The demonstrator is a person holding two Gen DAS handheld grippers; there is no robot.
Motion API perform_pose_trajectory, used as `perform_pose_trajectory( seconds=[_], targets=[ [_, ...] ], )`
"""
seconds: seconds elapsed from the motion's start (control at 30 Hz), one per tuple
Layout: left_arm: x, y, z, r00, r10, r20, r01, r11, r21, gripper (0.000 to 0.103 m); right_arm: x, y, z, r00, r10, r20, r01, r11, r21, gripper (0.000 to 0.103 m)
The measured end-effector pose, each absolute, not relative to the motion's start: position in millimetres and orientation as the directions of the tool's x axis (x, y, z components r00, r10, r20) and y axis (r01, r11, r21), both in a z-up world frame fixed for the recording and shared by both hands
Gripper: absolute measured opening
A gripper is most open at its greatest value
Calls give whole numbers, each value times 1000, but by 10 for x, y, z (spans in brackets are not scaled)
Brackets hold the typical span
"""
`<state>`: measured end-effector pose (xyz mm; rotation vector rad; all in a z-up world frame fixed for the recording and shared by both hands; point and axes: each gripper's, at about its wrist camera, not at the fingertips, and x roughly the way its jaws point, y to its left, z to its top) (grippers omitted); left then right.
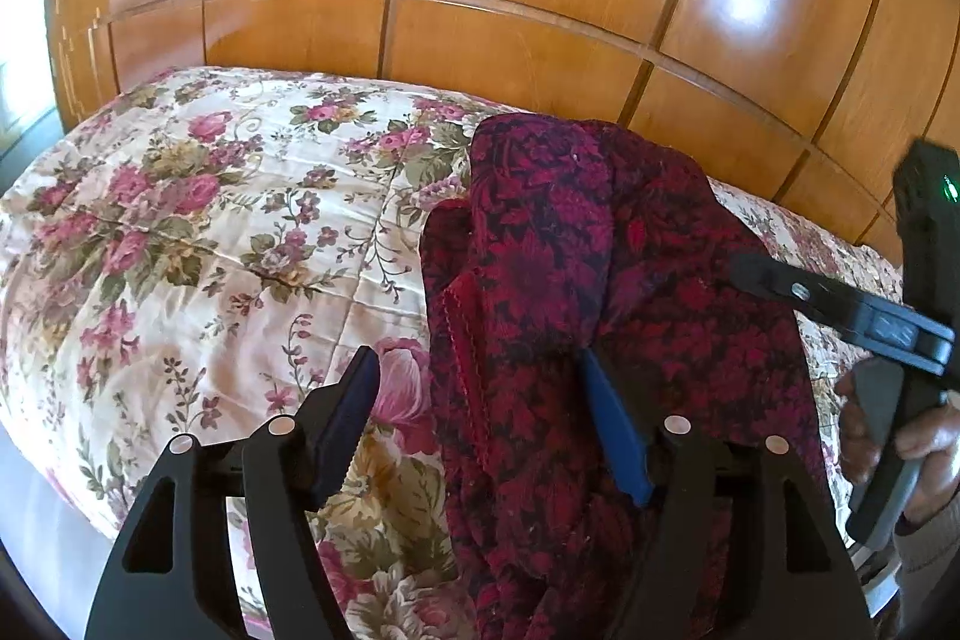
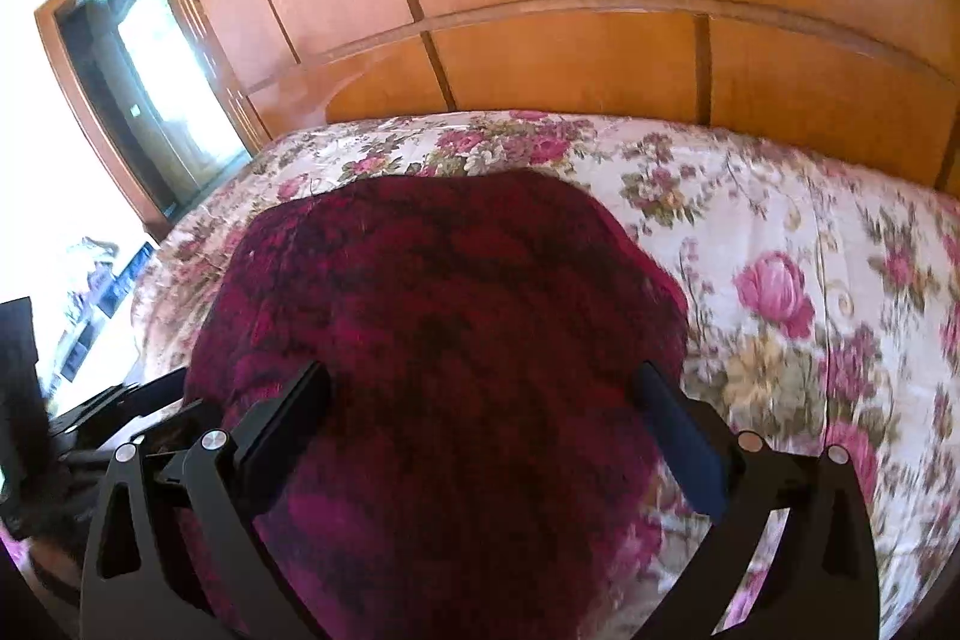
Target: Fold small clothes
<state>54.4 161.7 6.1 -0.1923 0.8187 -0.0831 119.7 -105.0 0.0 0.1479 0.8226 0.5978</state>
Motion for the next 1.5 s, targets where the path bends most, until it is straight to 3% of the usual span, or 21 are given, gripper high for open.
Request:
perform_pose_trajectory(
  seconds=[0.1,0.2,0.4,0.67,0.77,0.83,1.03,1.23,1.5],
  targets=[
    [553,1621,23,673,-161,-722,11,978,-208,70,1097,-1227,-96,484,604,-633,-434,794,425,101],
    [589,1672,-31,669,-176,-722,14,974,-225,82,1012,-1423,-282,407,675,-616,-401,738,543,101],
    [705,1947,-249,611,-363,-703,36,901,-433,91,961,-1601,-600,307,784,-539,-337,619,710,101],
    [814,2224,-624,548,-611,-571,43,703,-710,91,1165,-1503,-884,178,906,-385,-306,423,853,101],
    [831,2256,-752,527,-704,-477,68,594,-802,79,1212,-1418,-877,164,916,-365,-336,400,853,101],
    [821,2253,-790,525,-731,-436,86,556,-827,77,1221,-1380,-873,165,920,-356,-339,392,855,101],
    [770,2088,-674,522,-763,-381,158,526,-836,74,1077,-1406,-662,215,920,-328,-377,388,841,78],
    [1086,1474,-375,449,-840,-304,270,452,-850,74,844,-1817,-218,340,898,-279,-448,416,792,74],
    [2039,-631,253,211,-925,-316,513,380,-770,74,630,-3448,84,671,700,-245,-323,573,753,74]
  ],
)
